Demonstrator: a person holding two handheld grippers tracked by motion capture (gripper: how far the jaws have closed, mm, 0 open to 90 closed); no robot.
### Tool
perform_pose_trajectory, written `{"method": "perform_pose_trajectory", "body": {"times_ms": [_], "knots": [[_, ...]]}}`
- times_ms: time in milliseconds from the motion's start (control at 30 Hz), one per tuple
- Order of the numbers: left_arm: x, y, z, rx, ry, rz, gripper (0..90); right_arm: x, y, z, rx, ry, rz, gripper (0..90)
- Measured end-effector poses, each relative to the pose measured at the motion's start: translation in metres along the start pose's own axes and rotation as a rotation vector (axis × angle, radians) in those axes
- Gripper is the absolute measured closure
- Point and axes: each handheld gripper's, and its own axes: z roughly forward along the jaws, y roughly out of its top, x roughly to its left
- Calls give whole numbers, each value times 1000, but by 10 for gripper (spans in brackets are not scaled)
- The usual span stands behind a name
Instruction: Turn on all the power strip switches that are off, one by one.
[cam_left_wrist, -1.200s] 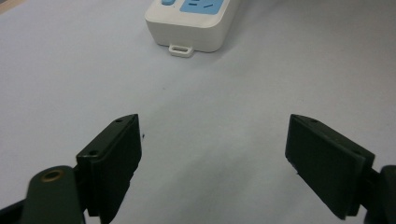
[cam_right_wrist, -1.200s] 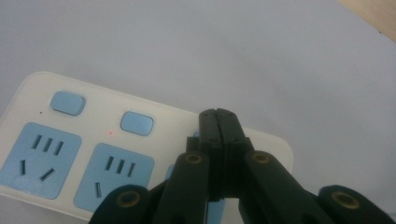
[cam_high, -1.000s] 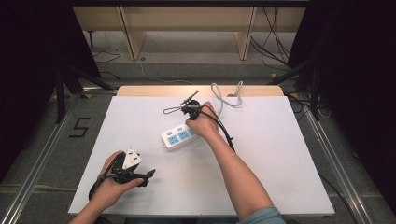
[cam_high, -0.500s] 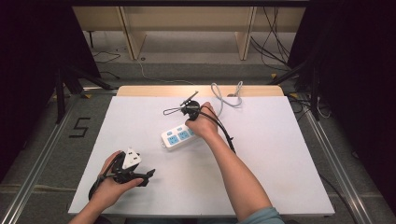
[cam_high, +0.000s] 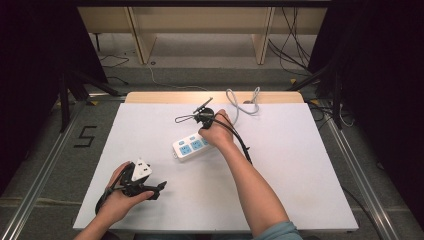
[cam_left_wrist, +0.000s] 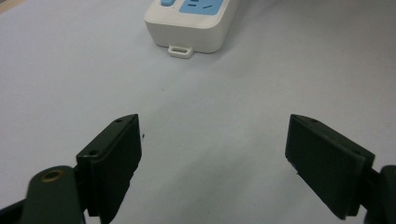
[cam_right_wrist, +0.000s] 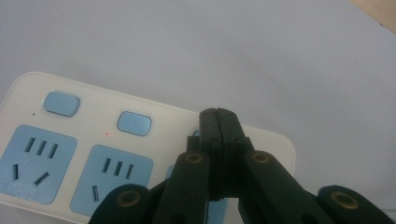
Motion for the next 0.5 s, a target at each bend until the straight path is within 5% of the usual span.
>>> {"method": "perform_pose_trajectory", "body": {"times_ms": [500], "knots": [[-1,1,1,2,-4,1,185,1,0,0,5,-1,16,900]]}}
